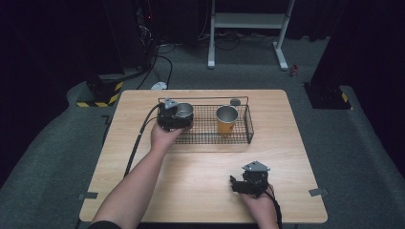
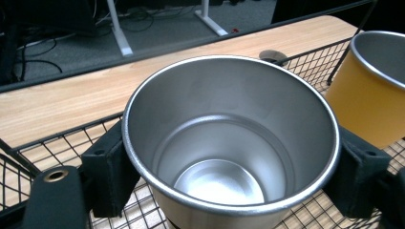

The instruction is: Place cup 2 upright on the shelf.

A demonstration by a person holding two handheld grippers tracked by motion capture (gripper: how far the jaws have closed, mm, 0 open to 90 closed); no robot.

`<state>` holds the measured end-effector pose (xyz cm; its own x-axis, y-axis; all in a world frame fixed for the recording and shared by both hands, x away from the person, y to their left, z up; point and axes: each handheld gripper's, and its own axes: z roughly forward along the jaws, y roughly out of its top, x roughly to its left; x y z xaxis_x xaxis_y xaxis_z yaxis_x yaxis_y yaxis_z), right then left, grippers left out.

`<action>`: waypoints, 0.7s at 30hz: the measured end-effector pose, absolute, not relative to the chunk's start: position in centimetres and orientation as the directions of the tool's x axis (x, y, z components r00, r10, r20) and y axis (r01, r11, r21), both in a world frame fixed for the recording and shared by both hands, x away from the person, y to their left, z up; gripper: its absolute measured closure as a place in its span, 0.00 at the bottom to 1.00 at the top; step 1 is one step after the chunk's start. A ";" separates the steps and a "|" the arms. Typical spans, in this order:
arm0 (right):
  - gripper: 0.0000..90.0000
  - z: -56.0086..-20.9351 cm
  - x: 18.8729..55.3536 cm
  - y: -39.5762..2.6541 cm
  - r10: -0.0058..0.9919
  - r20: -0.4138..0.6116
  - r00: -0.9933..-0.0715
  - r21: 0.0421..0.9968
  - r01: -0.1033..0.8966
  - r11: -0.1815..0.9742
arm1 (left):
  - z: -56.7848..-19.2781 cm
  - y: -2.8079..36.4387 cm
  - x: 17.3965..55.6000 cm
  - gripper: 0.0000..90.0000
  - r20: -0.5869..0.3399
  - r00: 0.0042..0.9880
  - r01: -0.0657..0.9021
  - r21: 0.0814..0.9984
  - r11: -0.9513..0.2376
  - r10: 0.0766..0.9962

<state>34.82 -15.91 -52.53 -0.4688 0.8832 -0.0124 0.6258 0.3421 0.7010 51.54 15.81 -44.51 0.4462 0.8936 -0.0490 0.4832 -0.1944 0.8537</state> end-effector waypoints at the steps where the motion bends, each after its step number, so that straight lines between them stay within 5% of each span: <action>1: 0.14 -52.5 34.8 -15.9 0.884 -0.011 -0.468 0.701 0.627 0.341 | -44.6 15.8 51.6 0.21 -0.047 0.444 0.483 0.853 -0.195 0.895; 21: 0.14 -52.5 34.8 -15.9 0.884 -0.010 -0.467 0.700 0.629 0.340 | -45.5 15.0 52.1 0.21 -0.030 0.412 0.581 0.778 -0.237 0.911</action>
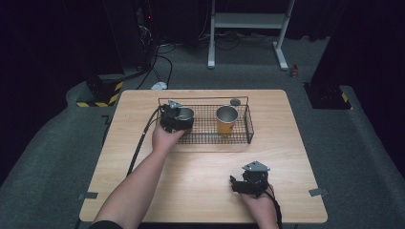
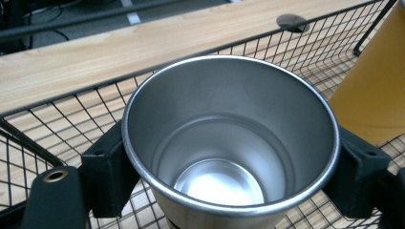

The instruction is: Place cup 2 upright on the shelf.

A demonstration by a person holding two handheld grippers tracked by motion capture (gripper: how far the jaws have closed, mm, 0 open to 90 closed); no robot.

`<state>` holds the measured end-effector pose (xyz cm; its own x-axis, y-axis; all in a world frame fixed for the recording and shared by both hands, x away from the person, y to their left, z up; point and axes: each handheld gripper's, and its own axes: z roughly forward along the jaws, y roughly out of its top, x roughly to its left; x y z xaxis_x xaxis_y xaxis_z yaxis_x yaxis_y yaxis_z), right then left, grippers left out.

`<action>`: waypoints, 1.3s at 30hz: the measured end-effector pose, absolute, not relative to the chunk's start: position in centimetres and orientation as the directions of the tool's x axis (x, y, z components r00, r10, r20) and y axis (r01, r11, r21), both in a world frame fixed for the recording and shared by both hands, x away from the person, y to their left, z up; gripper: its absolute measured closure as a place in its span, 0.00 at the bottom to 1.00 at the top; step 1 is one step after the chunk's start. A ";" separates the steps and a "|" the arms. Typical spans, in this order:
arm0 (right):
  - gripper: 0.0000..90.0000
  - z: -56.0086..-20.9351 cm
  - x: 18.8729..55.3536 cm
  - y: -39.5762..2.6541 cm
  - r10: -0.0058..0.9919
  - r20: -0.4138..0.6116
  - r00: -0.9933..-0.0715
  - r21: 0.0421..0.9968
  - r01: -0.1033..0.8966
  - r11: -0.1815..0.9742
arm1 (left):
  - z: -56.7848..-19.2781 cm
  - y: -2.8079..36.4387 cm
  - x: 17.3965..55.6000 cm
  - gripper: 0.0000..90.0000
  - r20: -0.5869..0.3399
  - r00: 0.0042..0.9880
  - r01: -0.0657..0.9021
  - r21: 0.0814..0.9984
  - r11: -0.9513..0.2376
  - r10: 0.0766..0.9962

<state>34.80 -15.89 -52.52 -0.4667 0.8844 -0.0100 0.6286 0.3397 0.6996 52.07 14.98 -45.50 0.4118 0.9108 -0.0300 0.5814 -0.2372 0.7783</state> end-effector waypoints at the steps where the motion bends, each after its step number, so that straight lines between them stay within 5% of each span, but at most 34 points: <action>1: 0.14 -52.5 34.8 -15.9 0.883 -0.012 -0.469 0.700 0.627 0.342 | -45.6 14.9 52.1 0.21 -0.028 0.412 0.583 0.776 -0.239 0.911; 39: 0.14 -52.5 34.8 -15.9 0.882 -0.013 -0.471 0.700 0.625 0.344 | -46.2 14.9 52.3 0.21 -0.027 0.408 0.677 0.679 -0.283 0.913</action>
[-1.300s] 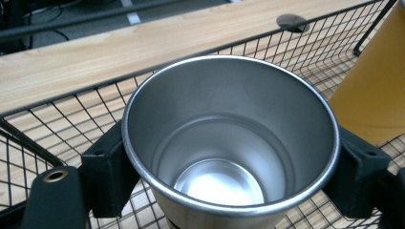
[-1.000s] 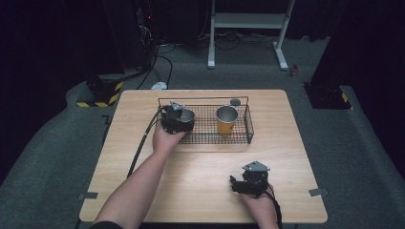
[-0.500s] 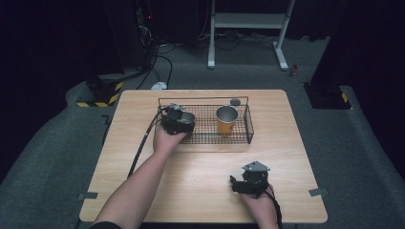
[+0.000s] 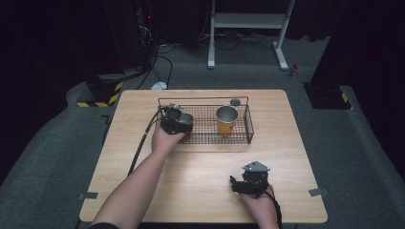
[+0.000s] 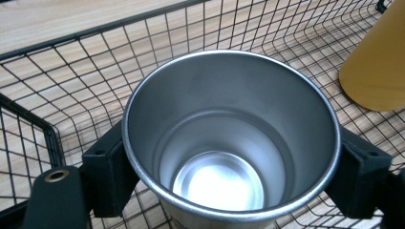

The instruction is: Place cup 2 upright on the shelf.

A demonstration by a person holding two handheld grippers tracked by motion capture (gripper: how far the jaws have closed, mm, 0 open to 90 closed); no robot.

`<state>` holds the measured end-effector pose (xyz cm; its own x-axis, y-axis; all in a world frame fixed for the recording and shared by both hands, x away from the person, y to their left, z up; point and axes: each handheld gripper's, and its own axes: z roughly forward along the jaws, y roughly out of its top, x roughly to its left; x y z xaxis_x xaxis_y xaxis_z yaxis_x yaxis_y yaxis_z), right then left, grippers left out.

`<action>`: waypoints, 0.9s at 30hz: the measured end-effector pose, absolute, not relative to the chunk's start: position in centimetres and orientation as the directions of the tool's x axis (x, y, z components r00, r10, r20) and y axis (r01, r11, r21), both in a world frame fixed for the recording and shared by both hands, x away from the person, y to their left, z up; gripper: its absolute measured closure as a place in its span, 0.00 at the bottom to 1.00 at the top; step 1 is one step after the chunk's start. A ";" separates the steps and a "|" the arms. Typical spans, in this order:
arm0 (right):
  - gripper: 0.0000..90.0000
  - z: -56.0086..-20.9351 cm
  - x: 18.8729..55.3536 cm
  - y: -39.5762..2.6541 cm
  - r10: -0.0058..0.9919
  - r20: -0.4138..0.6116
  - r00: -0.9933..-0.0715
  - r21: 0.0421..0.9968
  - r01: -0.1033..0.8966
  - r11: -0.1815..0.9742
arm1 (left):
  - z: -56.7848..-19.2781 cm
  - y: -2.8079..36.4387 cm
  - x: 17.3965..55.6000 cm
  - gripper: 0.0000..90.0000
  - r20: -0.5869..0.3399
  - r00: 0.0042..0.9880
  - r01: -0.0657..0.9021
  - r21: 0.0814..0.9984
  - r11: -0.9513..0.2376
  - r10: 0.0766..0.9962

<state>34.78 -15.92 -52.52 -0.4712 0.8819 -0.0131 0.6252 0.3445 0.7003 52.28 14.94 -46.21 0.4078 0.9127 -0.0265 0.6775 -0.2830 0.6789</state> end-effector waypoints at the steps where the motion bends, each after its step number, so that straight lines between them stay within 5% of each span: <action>1: 0.14 -52.5 34.8 -15.9 0.882 -0.013 -0.471 0.700 0.625 0.344 | -46.1 15.0 52.3 0.21 -0.024 0.411 0.681 0.673 -0.289 0.911; 27: 0.14 -52.5 34.7 -15.9 0.880 -0.013 -0.474 0.701 0.623 0.346 | -46.4 14.4 52.5 0.20 -0.007 0.425 0.667 0.678 -0.309 0.905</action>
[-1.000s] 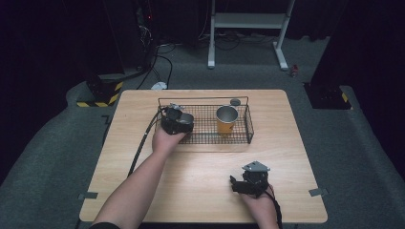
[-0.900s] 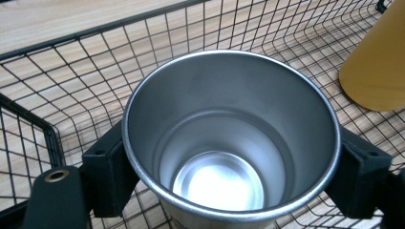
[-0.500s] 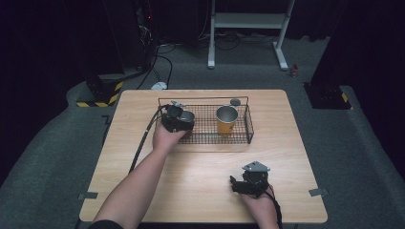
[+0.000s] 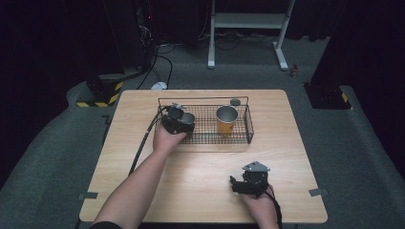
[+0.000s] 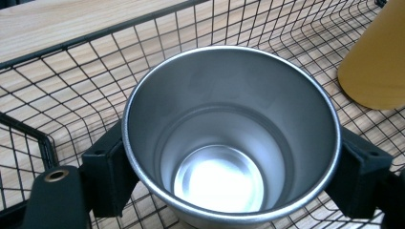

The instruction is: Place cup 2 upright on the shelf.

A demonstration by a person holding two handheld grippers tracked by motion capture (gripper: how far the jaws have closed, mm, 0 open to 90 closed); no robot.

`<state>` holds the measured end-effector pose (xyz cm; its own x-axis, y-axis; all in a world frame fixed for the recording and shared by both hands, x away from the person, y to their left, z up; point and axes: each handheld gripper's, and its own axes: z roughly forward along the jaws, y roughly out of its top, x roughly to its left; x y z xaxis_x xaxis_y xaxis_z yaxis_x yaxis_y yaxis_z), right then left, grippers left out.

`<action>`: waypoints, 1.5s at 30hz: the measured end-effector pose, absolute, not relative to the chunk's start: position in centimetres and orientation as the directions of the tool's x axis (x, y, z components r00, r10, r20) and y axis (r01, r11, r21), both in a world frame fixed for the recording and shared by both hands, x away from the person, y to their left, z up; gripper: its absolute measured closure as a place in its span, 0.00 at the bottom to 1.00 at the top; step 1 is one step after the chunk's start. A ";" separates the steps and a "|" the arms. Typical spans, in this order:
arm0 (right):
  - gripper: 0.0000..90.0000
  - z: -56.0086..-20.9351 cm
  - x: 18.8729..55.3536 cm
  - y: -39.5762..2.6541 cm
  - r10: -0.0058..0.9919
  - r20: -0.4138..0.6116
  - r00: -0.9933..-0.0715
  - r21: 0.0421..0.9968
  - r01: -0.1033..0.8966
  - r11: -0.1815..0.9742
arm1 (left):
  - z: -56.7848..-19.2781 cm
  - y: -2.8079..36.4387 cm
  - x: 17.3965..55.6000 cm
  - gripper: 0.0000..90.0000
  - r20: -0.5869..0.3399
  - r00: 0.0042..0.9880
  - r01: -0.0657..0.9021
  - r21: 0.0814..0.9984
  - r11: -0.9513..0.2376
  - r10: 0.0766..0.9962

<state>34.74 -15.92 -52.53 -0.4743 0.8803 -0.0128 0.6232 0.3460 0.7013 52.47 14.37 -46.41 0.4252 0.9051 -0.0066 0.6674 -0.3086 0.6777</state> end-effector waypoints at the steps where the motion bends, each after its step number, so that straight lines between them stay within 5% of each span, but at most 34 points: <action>1: 0.14 -52.5 34.7 -15.9 0.880 -0.013 -0.474 0.701 0.623 0.346 | -46.5 14.4 52.4 0.20 -0.006 0.423 0.669 0.677 -0.308 0.906; 14: 0.14 -52.5 34.7 -15.9 0.880 -0.013 -0.474 0.701 0.623 0.346 | -47.1 14.5 52.1 0.16 -0.004 0.428 0.668 0.675 -0.313 0.904; 21: 0.14 -52.5 34.7 -15.9 0.881 -0.013 -0.474 0.701 0.623 0.346 | -47.0 14.8 52.3 0.01 -0.034 0.400 0.696 0.661 -0.280 0.916; 45: 0.14 -52.5 34.7 -15.9 0.881 -0.011 -0.473 0.702 0.624 0.343 | -44.3 14.9 51.7 0.01 -0.040 0.423 0.629 0.732 -0.261 0.905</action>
<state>34.73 -15.89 -52.53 -0.4725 0.8813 -0.0108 0.6238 0.3431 0.7022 51.74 14.86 -44.28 0.4226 0.9054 -0.0402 0.6292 -0.2612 0.7321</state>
